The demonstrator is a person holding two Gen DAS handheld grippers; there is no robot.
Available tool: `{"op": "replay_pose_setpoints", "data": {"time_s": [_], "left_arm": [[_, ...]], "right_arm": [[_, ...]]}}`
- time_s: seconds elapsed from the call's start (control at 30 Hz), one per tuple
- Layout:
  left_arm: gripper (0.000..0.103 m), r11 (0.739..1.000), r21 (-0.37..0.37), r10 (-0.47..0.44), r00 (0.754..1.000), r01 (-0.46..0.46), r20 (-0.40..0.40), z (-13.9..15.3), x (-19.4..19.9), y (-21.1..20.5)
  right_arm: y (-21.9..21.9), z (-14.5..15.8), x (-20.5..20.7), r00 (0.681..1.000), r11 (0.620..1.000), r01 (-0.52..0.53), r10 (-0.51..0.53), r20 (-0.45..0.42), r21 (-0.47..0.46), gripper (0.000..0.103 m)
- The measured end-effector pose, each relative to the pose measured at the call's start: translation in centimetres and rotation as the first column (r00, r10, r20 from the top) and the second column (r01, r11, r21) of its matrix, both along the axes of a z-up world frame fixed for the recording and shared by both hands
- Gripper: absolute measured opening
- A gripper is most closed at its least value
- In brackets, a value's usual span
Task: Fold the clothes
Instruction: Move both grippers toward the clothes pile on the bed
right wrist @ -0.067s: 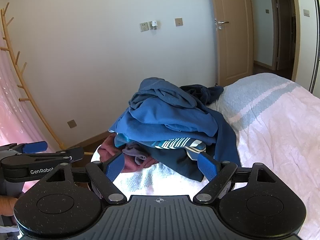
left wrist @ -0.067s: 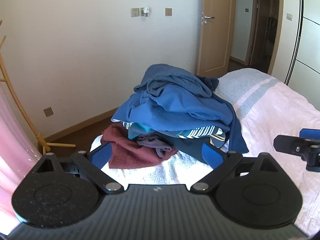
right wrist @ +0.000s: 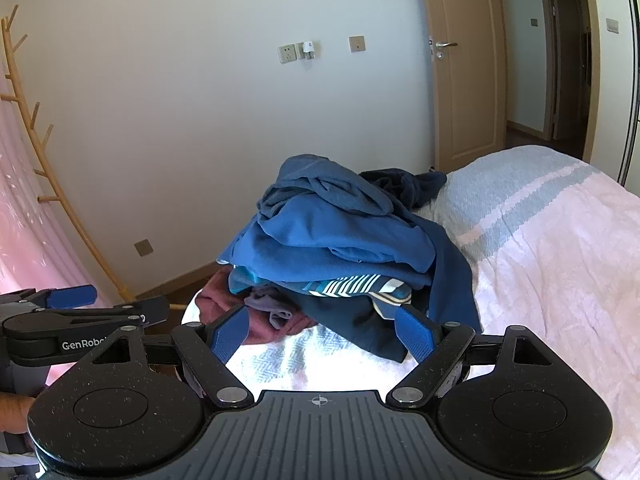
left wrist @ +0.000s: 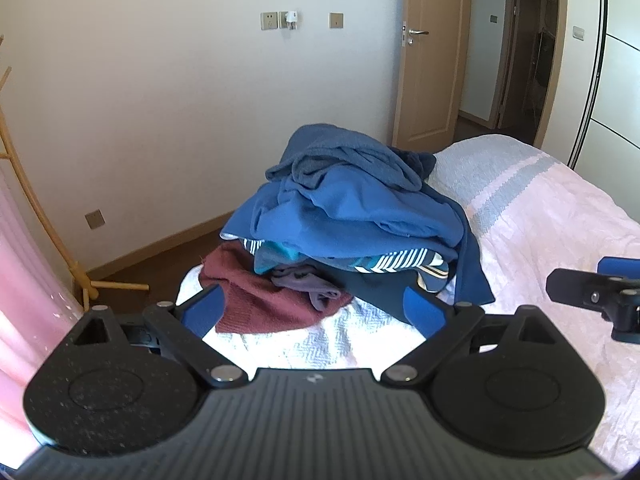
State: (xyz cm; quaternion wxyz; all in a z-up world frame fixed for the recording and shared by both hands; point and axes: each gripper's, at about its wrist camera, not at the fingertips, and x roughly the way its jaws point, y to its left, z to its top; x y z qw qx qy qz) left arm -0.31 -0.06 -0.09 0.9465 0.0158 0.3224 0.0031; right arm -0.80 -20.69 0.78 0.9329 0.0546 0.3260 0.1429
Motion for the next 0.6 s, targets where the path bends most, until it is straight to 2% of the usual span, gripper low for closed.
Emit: {"op": "replay_pose_setpoints", "data": {"time_s": [0.23, 0.6], "left_arm": [[0.095, 1.0, -0.014, -0.012, 1.0, 0.012, 0.005, -0.3, -1.0, -0.2], [0.095, 0.999, -0.037, -0.019, 0.999, 0.018, -0.028, -0.4, 0.1, 1.0]], "right_arm": [[0.0, -0.5, 0.0, 1.0, 1.0, -0.001, 0.001, 0.001, 0.001, 0.083], [0.3, -0.9, -0.5, 1.0, 1.0, -0.001, 0.001, -0.007, -0.014, 0.083]]}}
